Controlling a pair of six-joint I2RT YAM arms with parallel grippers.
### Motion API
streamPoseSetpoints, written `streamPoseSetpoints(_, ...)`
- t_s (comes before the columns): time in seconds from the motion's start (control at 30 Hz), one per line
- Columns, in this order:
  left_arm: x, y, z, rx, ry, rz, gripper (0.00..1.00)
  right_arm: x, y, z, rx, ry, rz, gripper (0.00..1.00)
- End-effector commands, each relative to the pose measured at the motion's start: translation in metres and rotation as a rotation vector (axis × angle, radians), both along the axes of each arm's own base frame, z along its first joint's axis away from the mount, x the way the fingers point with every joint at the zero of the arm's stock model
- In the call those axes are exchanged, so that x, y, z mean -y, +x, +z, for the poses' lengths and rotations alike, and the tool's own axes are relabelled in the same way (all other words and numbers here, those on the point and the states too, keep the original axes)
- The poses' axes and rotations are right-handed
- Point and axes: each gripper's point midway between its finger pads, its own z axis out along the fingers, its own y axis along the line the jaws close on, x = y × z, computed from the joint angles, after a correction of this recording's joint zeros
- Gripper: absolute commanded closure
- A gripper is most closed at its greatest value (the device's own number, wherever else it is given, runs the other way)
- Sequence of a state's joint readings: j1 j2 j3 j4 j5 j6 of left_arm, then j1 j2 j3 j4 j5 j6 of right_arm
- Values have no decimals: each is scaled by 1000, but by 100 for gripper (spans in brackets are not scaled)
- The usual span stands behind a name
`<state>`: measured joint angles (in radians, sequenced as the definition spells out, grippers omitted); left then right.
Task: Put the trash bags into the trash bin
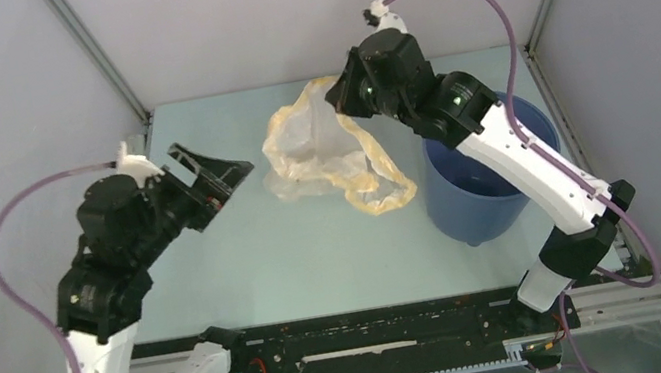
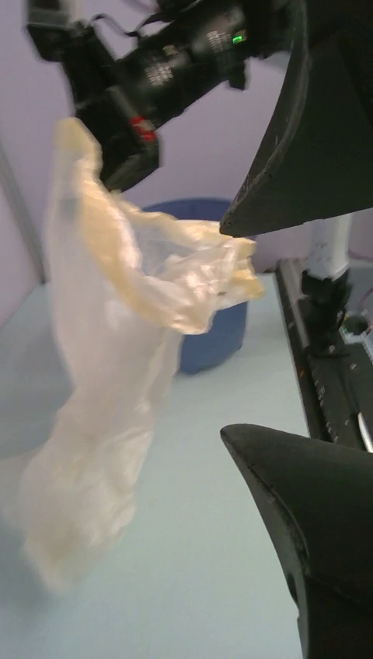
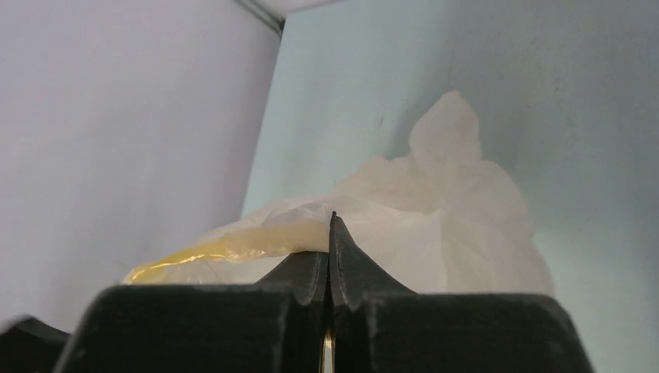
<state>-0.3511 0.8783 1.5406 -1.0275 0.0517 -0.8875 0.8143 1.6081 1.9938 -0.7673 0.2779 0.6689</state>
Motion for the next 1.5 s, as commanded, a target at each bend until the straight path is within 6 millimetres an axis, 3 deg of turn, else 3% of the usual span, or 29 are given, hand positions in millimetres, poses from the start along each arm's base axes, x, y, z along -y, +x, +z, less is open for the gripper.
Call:
streamPoseSetpoints(0.0,65,-1,11,61,-290,-294,4,3,30,15,-91,234,-112,100)
streamPoseSetpoints(0.17,85,-1,17,116,-381,-407,0,5,38,18,-113,285,-166,100)
streamPoseSetpoints(0.37,114,18,-16,8,-355,-461,0,7,35,19,-110,294,-230,100)
streamPoseSetpoints(0.53,123,39,-41,-48,-340,-409,6,6,32,10,-143,282,-238,100)
streamPoseSetpoints(0.63,120,44,-61,-128,-353,-337,18,7,29,8,-141,270,-240,100)
streamPoseSetpoints(0.93,67,18,-52,13,-180,-193,1,9,22,0,-141,269,-193,100)
streamPoseSetpoints(1.13,49,6,-66,-3,-137,-143,0,13,16,0,-146,276,-181,100)
streamPoseSetpoints(1.33,60,18,-106,-170,-194,-130,0,15,13,9,-145,307,-167,100)
streamPoseSetpoints(1.47,79,20,-116,-225,-225,-215,0,14,14,10,-163,337,-167,100)
